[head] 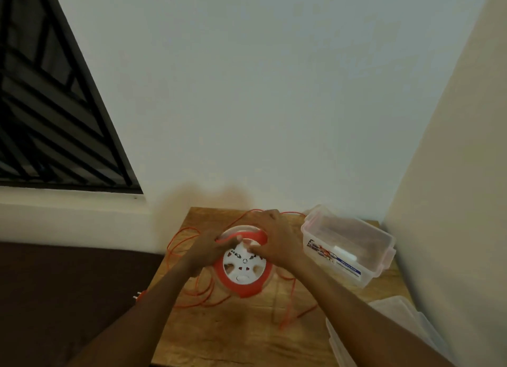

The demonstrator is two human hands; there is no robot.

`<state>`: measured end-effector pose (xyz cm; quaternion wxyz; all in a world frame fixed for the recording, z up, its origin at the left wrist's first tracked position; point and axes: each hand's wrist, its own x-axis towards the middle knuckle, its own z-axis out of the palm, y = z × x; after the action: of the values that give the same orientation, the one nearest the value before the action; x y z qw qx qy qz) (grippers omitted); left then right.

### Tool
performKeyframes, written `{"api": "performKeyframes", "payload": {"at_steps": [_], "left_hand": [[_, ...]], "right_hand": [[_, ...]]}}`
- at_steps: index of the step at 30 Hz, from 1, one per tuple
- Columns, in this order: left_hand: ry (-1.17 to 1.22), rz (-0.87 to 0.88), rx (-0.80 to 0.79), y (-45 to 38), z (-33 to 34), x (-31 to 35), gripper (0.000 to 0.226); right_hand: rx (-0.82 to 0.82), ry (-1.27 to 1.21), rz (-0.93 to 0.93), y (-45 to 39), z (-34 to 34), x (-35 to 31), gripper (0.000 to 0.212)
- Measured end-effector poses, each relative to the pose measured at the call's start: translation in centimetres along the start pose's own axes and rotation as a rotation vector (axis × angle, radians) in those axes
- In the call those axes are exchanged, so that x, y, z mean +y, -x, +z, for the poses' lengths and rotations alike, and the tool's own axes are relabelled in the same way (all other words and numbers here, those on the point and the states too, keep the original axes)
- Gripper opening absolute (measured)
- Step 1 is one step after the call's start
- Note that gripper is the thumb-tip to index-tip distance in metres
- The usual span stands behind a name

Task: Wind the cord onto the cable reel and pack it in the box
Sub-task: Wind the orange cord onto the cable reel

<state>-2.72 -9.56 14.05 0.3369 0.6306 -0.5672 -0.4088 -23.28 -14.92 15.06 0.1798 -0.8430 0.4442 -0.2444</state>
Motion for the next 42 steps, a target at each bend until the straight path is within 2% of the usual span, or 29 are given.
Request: {"api": "performKeyframes", "payload": {"at_steps": [2, 4, 7, 9, 12, 15, 18, 20, 22, 25, 27, 29, 32, 35, 38, 42], "left_hand": [[0.172, -0.024, 0.110, -0.6, -0.1, -0.6, 0.065], [0.388, -0.042, 0.175, -1.0, -0.1, -0.5, 0.051], [0.550, -0.056, 0.123, -1.6, -0.2, 0.0, 0.047], [0.583, -0.100, 0.040, -2.0, -0.8, -0.1, 0.047], [0.513, -0.144, -0.078, -2.7, -2.1, 0.3, 0.049], [0.407, -0.073, -0.144, -3.7, -3.1, 1.8, 0.032], [0.250, 0.000, -0.221, -4.6, -3.8, 3.0, 0.048], [0.238, 0.011, -0.239, -5.0, -3.6, 3.2, 0.053], [0.239, 0.020, -0.164, -5.3, -2.8, 3.0, 0.053], [0.142, 0.012, 0.140, -5.3, -1.1, 3.1, 0.059], [0.151, 0.084, 0.249, -5.5, -0.6, 2.8, 0.064], [0.157, 0.156, 0.173, -5.8, -0.5, 2.4, 0.058], [0.205, 0.166, 0.041, -5.7, -0.6, 2.3, 0.050], [0.387, 0.153, 0.119, -5.5, -0.2, 2.6, 0.052], [0.459, 0.149, 0.208, -5.4, 0.6, 3.2, 0.056], [0.565, 0.039, 0.278, -4.9, 0.9, 3.7, 0.040]], "right_hand": [[0.220, -0.055, 0.124, 1.0, 1.9, 0.4, 0.055], [0.314, -0.206, 0.314, 2.5, 3.7, 0.6, 0.055], [0.269, -0.778, 0.499, 3.3, 4.1, 0.0, 0.052], [0.220, -0.954, 0.496, 2.7, 3.7, 0.4, 0.042], [0.195, -0.982, 0.377, 2.1, 2.8, 1.3, 0.049], [0.112, -0.960, 0.257, 1.7, 0.8, 0.7, 0.045], [0.027, -0.774, 0.153, 0.8, -0.5, 0.4, 0.043], [0.023, -0.743, 0.180, 0.2, -1.1, 0.3, 0.043], [0.056, -0.741, 0.231, 0.0, -1.6, 0.3, 0.046], [0.102, -0.721, 0.265, -0.2, -1.9, 0.3, 0.047], [0.132, -0.689, 0.278, -0.3, -2.0, 0.3, 0.044], [0.173, -0.701, 0.278, -0.4, -2.1, 0.2, 0.040], [0.224, -0.741, 0.285, -0.4, -2.5, -0.2, 0.033], [0.263, -0.720, 0.281, -0.8, -2.4, -0.5, 0.030], [0.346, -0.726, 0.288, -1.2, -2.2, -0.8, 0.024], [0.405, -0.762, 0.315, -1.4, -1.7, -1.2, 0.020]]}}
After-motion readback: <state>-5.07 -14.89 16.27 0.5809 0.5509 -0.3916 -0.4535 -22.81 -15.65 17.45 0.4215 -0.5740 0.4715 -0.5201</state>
